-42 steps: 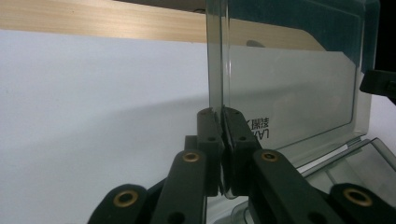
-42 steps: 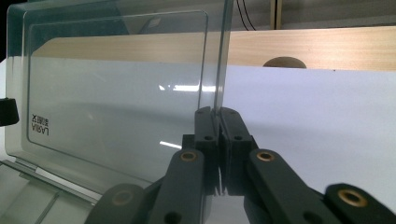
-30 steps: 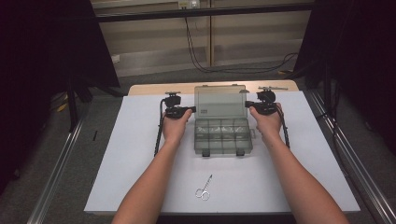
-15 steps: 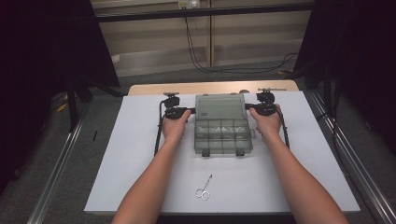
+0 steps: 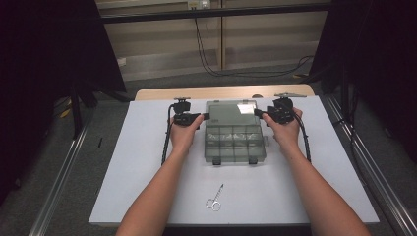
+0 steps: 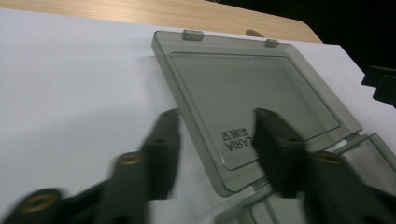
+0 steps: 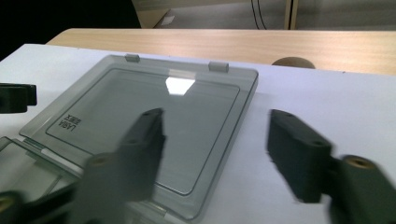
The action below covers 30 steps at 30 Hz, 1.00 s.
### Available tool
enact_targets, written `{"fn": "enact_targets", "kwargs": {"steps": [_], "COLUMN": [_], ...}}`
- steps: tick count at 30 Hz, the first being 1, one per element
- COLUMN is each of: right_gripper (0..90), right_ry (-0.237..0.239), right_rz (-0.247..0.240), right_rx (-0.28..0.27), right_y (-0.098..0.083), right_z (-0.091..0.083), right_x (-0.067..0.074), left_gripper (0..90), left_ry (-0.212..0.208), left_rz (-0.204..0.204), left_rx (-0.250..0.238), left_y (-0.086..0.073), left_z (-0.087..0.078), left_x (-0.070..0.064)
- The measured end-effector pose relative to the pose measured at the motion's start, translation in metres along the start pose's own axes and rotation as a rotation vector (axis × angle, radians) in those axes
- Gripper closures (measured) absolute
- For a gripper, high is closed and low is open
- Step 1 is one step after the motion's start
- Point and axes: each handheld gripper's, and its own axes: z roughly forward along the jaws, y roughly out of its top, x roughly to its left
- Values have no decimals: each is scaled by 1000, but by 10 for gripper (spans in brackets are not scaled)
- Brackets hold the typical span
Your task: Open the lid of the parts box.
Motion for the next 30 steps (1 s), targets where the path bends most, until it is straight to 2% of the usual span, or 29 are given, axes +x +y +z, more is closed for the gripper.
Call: {"fn": "enact_targets", "kwargs": {"steps": [2, 4, 7, 9, 12, 16, 19, 22, 23, 26, 27, 28, 29, 30], "right_gripper": [154, 98, 26, 7, 0, 3, 9, 25, 26, 26, 27, 27, 29, 29], "right_ry": [-3, 11, 21, 38, 38, 22, 26, 18, 14, 10, 4, -7, -15, -19], "right_rz": [-17, -32, -67, -79, -92, -100, -91, -98, -95, -106, -110, -112, -115, -113], "right_rx": [-14, -35, -52, -65, -77, -97, -118, -135, -135, -142, -148, -154, -157, -156], "right_y": [0, -2, -5, -8, -12, -16, -19, -22, -23, -28, -30, -32, -34, -35], "right_z": [-6, -13, -23, -30, -40, -54, -65, -76, -79, -88, -91, -94, -97, -99], "right_x": [1, 1, 2, 3, 4, 3, 2, 2, 2, 2, 2, 1, 1, 1], "left_gripper": [281, 160, 58, 6, 0, 0, 0, 0, 0, 0, 0, 0, 0, 0], "left_ry": [-12, 9, -7, -36, -45, -52, -58, -80, -83, -97, -99, -93, -88, -95], "left_rz": [26, 75, 105, 124, 164, 178, 207, 205, 223, 226, 244, 236, 255, 249], "left_rx": [1, 1, -6, -11, -3, 3, 8, 13, 27, 41, 54, 50, 65, 61], "left_y": [0, -1, -3, -5, -7, -12, -16, -20, -20, -23, -24, -25, -25, -26], "left_z": [-3, -7, -14, -18, -24, -32, -37, -41, -43, -47, -49, -50, -52, -53], "left_x": [-4, -8, -12, -15, -21, -29, -32, -36, -38, -44, -46, -48, -49, -51]}}
